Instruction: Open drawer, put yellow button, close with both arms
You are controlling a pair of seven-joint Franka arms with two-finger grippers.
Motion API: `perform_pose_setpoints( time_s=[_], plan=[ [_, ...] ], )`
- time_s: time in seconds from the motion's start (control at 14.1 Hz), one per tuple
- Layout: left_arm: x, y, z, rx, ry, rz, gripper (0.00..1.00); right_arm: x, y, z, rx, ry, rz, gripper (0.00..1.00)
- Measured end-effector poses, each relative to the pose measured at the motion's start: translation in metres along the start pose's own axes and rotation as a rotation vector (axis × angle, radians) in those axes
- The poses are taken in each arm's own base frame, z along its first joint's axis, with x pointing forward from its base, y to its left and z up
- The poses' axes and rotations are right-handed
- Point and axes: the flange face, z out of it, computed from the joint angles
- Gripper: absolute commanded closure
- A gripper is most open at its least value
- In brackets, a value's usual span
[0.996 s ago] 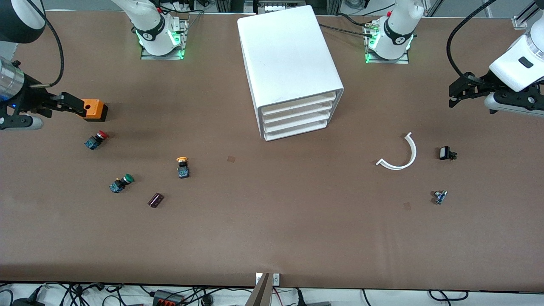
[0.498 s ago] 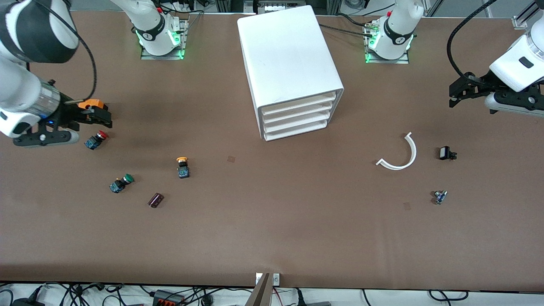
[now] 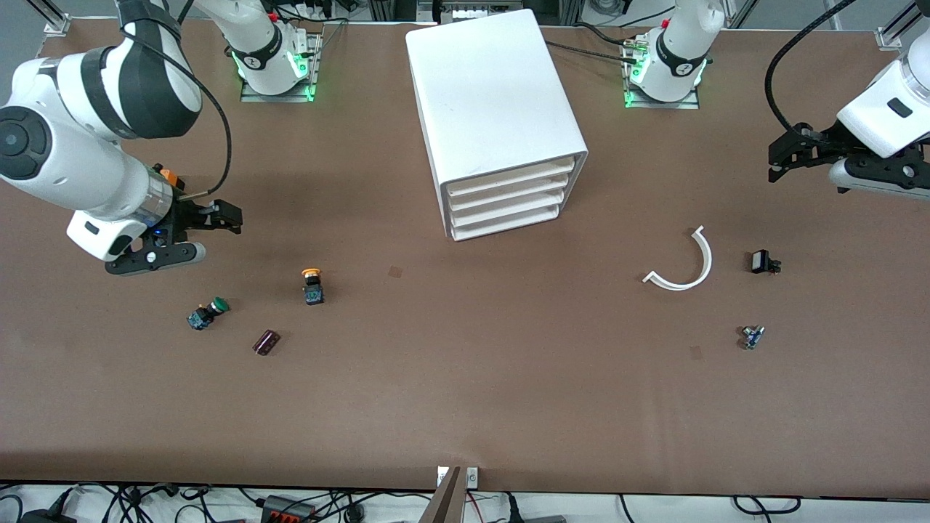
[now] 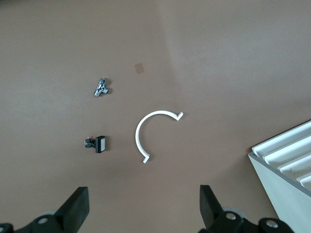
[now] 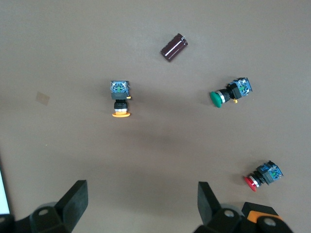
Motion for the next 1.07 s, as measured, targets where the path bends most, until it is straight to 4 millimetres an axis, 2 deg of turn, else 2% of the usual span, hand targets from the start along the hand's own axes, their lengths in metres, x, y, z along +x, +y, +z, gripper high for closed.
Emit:
perform_pose_setpoints(
  time_s=[0.36,0.78,1.07],
  plan=[
    [0.0,0.0,0.0,0.0,-0.004,-0.001,0.0,0.002,-0.002,0.0,-0.001,0.014,-0.004,0.0],
    [0.0,0.0,0.0,0.0,-0.004,0.0,0.0,0.011,-0.019,0.019,-0.005,-0.005,-0.03,0.0],
    [0.0,0.0,0.0,0.0,-0.004,0.001,0.0,0.018,-0.02,0.017,-0.006,0.015,-0.033,0.0]
  ],
)
